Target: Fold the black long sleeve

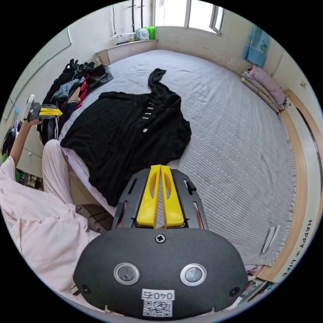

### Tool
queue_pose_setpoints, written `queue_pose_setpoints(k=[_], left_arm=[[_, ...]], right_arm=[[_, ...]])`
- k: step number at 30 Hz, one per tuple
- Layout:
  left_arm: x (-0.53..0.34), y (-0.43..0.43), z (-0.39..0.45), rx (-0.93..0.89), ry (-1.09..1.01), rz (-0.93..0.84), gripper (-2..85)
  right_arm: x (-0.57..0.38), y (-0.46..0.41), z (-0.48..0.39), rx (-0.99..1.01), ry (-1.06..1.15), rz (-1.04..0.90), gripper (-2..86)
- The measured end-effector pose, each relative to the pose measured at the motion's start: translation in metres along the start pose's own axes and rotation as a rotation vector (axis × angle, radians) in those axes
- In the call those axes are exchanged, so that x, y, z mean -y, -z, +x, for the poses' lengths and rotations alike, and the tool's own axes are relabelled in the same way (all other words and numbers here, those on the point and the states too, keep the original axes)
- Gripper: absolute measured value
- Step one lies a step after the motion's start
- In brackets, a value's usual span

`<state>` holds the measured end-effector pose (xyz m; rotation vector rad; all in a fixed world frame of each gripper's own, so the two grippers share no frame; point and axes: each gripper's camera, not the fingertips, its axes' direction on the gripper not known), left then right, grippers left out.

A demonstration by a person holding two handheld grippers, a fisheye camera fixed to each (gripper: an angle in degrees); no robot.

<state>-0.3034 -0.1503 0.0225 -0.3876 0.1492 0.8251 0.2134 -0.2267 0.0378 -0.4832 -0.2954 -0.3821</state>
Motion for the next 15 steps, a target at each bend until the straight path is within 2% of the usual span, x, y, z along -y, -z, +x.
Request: queue_pose_setpoints(k=[2, 5, 10, 11, 12, 14, 15], left_arm=[[0.035, -0.025, -0.014, 0.055, 0.047, 0.030, -0.9], [0.079, -0.077, -0.040, 0.031, 0.130, 0.017, -0.9], [0.107, -0.156, -0.088, -0.015, 0.255, -0.065, -0.9], [0.105, -0.173, -0.099, -0.006, 0.270, -0.118, -0.9], [0.101, -0.174, -0.108, -0.049, 0.282, -0.064, -0.9], [0.097, -0.165, -0.126, -0.106, 0.328, -0.026, -0.9], [0.094, -0.153, -0.133, -0.122, 0.319, 0.048, -0.9]], right_arm=[[0.054, -0.029, 0.026, 0.021, -0.090, 0.037, -0.8], [0.102, -0.069, 0.049, 0.122, -0.179, 0.034, -0.9], [0.127, -0.137, 0.089, 0.087, -0.249, -0.145, -1.0], [0.122, -0.140, 0.105, 0.155, -0.257, -0.099, -1.0], [0.120, -0.139, 0.114, 0.176, -0.301, -0.095, -1.0], [0.119, -0.121, 0.128, 0.072, -0.304, -0.033, -1.0], [0.120, -0.115, 0.128, 0.055, -0.289, -0.015, -1.0]])
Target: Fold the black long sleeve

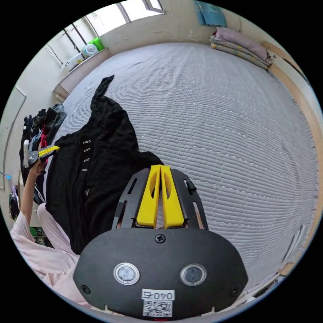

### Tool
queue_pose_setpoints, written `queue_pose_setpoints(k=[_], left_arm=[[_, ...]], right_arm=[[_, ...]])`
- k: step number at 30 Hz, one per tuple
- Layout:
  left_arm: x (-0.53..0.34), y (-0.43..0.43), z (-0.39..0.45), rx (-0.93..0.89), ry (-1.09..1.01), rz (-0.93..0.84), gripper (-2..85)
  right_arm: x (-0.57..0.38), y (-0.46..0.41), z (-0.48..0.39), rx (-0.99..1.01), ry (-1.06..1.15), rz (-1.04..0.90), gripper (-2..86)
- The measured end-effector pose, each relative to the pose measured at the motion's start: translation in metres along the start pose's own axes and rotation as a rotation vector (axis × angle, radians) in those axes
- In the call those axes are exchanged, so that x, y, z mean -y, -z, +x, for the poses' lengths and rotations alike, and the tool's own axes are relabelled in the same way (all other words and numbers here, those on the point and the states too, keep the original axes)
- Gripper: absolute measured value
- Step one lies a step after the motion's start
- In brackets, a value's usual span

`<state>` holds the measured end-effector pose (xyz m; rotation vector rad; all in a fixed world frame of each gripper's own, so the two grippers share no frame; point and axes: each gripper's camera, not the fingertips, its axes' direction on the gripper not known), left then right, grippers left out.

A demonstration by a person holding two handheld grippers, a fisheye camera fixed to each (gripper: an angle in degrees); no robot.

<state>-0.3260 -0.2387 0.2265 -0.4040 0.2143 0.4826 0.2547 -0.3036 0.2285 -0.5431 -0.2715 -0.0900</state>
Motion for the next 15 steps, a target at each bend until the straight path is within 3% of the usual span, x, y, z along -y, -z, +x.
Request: queue_pose_setpoints(k=[4, 6, 9, 12, 15], left_arm=[[0.012, -0.002, -0.018, 0.013, 0.008, 0.019, -0.9], [0.021, -0.032, -0.032, 0.056, 0.025, -0.090, -0.9], [0.033, -0.037, -0.061, 0.071, 0.163, -0.133, -0.9], [0.050, -0.020, -0.075, 0.265, 0.166, -0.091, -0.9], [0.091, -0.013, -0.071, 0.288, 0.078, -0.022, -0.9]], right_arm=[[0.024, 0.015, -0.024, 0.000, 0.124, 0.068, -1.0], [0.041, -0.001, -0.026, 0.009, 0.129, -0.003, -1.0], [0.071, -0.013, -0.029, -0.136, 0.124, -0.027, -0.9], [0.114, -0.005, -0.052, -0.150, 0.211, 0.029, -0.7], [0.173, -0.010, -0.093, -0.103, 0.332, 0.062, 0.2]])
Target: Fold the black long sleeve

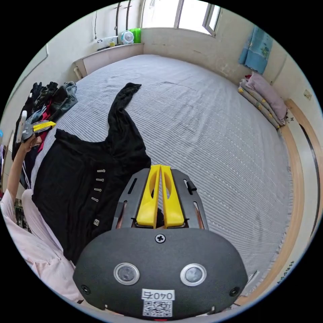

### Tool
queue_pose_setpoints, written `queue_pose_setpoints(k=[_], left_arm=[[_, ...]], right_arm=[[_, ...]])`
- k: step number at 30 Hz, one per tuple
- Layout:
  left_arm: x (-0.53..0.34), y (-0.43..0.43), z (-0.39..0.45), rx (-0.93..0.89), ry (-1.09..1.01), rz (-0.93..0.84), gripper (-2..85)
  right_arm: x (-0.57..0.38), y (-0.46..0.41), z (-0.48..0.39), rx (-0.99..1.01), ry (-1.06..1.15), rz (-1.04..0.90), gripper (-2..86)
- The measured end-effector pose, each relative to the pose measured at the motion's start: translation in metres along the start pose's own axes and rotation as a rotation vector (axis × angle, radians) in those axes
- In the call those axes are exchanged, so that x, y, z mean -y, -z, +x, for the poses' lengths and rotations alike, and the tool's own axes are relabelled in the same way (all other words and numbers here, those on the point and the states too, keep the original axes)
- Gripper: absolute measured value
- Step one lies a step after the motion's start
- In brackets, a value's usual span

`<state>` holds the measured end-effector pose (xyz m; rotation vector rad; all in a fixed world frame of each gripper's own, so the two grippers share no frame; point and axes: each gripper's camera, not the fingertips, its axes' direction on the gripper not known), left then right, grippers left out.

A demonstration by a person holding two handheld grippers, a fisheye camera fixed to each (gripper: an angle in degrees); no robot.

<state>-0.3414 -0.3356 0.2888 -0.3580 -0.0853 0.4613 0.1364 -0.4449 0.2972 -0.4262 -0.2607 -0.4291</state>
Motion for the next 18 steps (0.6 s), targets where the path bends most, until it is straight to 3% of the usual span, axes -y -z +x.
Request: queue_pose_setpoints(k=[5, 11, 15, 18], left_arm=[[0.086, -0.033, 0.015, -0.088, 0.003, 0.045, -0.9], [0.166, -0.088, 0.013, -0.170, 0.037, 0.016, 0.1], [0.199, -0.116, 0.009, -0.155, 0.034, -0.002, 2.4], [0.220, -0.127, -0.004, -0.173, 0.060, -0.003, 3.9]], right_arm=[[0.131, -0.052, -0.037, 0.171, 0.059, 0.008, 6.7], [0.229, -0.146, -0.059, 0.256, -0.015, -0.101, 7.3], [0.251, -0.177, -0.067, 0.260, 0.005, -0.132, 2.7], [0.237, -0.157, -0.083, 0.300, 0.213, -0.125, 0.2]])
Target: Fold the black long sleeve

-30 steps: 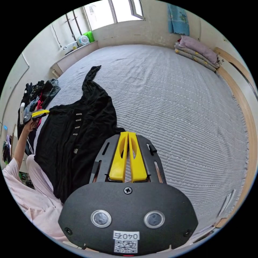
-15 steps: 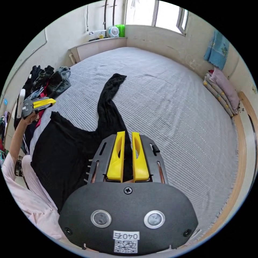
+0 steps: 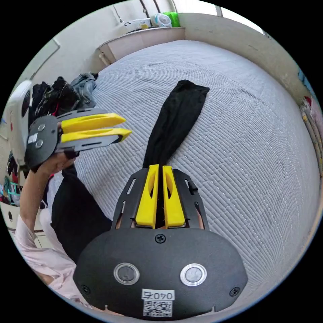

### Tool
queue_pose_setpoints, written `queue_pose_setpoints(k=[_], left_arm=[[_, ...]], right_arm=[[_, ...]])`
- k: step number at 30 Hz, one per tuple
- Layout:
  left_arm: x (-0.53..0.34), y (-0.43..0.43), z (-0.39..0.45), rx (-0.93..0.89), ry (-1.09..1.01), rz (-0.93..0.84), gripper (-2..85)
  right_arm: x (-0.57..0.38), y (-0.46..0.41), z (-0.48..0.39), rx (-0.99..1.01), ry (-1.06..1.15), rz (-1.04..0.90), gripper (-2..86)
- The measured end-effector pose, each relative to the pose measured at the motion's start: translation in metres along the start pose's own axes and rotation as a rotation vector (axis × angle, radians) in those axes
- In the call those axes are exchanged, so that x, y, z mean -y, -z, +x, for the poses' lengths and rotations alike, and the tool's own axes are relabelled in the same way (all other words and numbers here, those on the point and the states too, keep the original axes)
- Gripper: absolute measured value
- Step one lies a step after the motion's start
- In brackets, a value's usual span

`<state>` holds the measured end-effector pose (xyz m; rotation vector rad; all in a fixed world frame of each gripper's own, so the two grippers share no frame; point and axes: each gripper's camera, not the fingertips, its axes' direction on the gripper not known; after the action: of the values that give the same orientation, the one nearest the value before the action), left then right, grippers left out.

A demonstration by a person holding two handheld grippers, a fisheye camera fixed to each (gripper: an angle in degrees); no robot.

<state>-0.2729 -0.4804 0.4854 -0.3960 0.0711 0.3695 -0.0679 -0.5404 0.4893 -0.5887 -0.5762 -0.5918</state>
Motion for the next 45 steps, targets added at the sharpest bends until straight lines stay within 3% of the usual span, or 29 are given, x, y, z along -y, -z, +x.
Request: queue_pose_setpoints(k=[4, 9, 12, 16, 21, 25, 29, 36, 38, 43, 45], left_arm=[[0.026, -0.008, -0.013, -0.058, 0.052, 0.006, 5.4], [0.063, -0.033, -0.008, -0.044, 0.079, -0.007, 5.8], [0.082, -0.051, -0.003, 0.045, 0.081, -0.024, 5.9], [0.092, -0.079, 0.004, -0.008, 0.078, -0.076, 3.8], [0.077, -0.066, 0.022, 0.024, 0.031, 0.078, -0.5], [0.065, -0.049, 0.025, -0.001, -0.032, 0.119, -0.8], [0.058, -0.046, 0.023, 0.007, -0.042, 0.071, -0.9], [0.029, -0.032, 0.042, 0.011, -0.049, 0.072, -1.0], [0.021, -0.019, 0.050, 0.038, -0.077, 0.069, -1.0], [0.014, 0.058, 0.062, 0.130, -0.099, 0.169, -1.0], [0.022, 0.122, 0.073, 0.190, -0.106, 0.296, -1.0]], right_arm=[[-0.035, 0.009, -0.026, -0.063, 0.212, -0.110, 2.8], [-0.005, 0.023, 0.014, -0.114, 0.042, -0.030, 10.8], [0.027, 0.023, 0.045, -0.051, -0.086, 0.058, 11.7], [0.047, 0.020, 0.074, -0.021, -0.194, 0.091, 11.3], [0.048, 0.021, 0.093, 0.027, -0.280, 0.184, 10.9], [0.061, 0.001, 0.112, 0.216, -0.386, 0.221, 12.3], [0.073, -0.015, 0.105, 0.082, -0.463, 0.172, 10.6], [0.078, -0.013, 0.044, -0.074, -0.247, 0.041, 7.9], [0.073, -0.008, 0.017, -0.117, -0.141, -0.011, 3.0], [0.049, 0.072, -0.015, -0.189, -0.109, 0.159, -0.8], [0.039, 0.118, -0.023, -0.198, -0.118, 0.254, -0.9]])
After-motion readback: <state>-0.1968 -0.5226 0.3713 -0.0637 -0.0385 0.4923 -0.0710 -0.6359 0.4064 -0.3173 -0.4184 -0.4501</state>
